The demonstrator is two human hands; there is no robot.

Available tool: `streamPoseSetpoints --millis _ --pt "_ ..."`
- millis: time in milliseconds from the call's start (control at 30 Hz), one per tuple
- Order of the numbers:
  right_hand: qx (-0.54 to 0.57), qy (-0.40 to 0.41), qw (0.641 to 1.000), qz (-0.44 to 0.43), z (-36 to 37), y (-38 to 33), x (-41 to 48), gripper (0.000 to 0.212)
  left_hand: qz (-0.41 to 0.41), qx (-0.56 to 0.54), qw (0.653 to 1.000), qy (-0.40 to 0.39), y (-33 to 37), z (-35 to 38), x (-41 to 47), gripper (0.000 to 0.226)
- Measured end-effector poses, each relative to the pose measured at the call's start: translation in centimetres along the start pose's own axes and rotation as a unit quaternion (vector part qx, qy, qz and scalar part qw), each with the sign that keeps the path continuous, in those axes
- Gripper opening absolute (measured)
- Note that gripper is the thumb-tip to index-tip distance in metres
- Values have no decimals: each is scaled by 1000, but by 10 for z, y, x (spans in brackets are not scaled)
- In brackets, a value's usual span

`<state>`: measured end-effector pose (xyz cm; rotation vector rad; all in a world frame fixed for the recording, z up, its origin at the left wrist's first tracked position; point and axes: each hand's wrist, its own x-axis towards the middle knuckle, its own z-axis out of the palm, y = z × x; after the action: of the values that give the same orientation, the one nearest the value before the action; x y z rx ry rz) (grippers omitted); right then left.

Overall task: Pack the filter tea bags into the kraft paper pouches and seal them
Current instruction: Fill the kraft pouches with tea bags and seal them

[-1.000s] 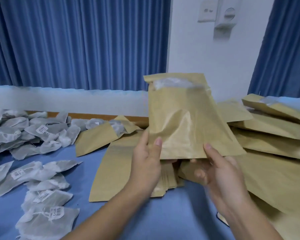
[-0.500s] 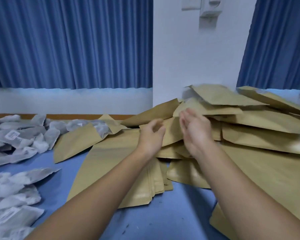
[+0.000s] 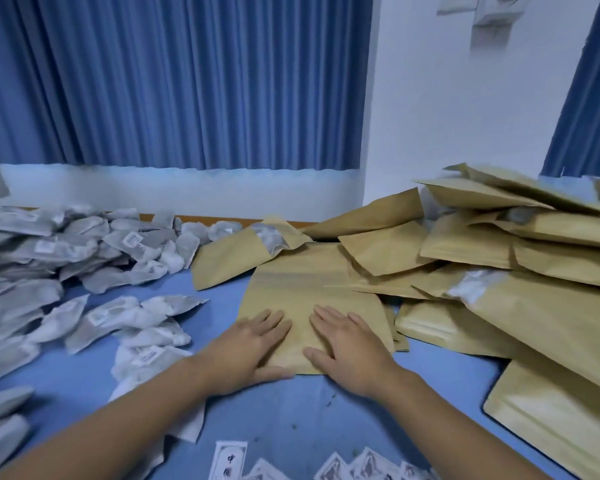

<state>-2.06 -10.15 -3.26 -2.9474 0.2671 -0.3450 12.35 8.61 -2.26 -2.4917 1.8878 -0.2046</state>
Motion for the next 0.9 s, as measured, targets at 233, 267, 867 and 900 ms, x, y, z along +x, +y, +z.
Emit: streamPoseSetpoints --millis 233,267,867,900 --pt "-136 -47 988 -60 -10 -13 -5 73 74 100 991 50 3 -3 -11 80" --pt "-152 -45 985 -70 -12 -16 -5 69 80 125 987 64 4 -1 -11 63" --pt "276 -100 956 -22 -25 -28 -18 17 -50 -208 971 104 26 -7 -38 19" --pt "306 -115 945 -23 -22 -25 -18 12 -49 -253 963 76 25 -7 -38 15"
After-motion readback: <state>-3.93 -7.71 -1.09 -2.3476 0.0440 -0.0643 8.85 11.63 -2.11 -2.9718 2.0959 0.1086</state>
